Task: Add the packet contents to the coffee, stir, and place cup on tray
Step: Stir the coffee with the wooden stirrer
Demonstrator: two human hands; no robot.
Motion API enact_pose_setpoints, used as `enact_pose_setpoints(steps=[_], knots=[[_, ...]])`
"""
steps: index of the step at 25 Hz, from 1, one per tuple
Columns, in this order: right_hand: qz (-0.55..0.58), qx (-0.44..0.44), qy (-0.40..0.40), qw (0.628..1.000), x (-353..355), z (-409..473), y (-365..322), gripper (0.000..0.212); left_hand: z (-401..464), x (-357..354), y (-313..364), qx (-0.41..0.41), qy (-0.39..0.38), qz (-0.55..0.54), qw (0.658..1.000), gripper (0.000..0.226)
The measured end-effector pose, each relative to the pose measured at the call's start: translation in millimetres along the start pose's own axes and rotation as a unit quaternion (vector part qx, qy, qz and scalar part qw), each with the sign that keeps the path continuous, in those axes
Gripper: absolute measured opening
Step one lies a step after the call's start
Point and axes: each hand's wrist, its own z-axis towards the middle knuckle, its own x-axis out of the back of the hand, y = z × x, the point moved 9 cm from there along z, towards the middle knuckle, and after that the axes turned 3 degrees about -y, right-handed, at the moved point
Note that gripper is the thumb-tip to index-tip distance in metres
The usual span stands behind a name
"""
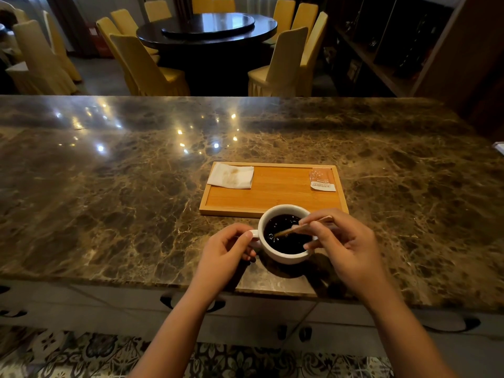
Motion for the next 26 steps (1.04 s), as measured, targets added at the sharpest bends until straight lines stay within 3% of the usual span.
enact_pose_setpoints(steps=[4, 9, 13, 19, 26], knots=[[-0.14, 0.046, 0.041, 0.988, 8, -1, -7, 0.024, -1, 0, 0, -0.001, -0.001, -0.002, 1.0, 0.017], [-0.237, 0.073, 0.018, 0.969, 9, -7, -21, 0.021, -1, -1, 1, -0.004, -0.004, -0.008, 1.0, 0.018], [-0.229, 0.046, 0.029, 0.972, 14, -10, -27, 0.022, -1, -1, 1, -0.006, -0.005, -0.006, 1.0, 0.019], [-0.077, 0.012, 0.046, 0.996, 0, -4, -6, 0.015, -1, -1, 0, -0.009, -0.007, -0.004, 1.0, 0.018], [-0.225, 0.068, 0.041, 0.971, 8, -8, -19, 0.023, -1, -1, 0, -0.014, -0.011, -0.004, 1.0, 0.018]])
